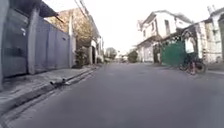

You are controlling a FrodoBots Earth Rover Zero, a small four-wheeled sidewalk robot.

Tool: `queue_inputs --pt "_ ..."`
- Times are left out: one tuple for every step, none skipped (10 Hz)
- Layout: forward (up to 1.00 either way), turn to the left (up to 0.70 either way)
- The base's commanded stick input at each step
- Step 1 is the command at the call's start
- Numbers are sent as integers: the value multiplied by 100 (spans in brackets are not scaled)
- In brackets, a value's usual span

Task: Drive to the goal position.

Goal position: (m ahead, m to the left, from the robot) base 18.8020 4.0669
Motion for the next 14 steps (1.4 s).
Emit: queue_inputs --pt "100 1" --pt "100 1" --pt "100 -19" --pt "100 -39" --pt "100 -39" --pt "100 -24" --pt "100 -3" --pt "100 1" --pt "100 1" --pt "100 1" --pt "100 -14" --pt "100 -39" --pt "100 -39" --pt "100 -39"
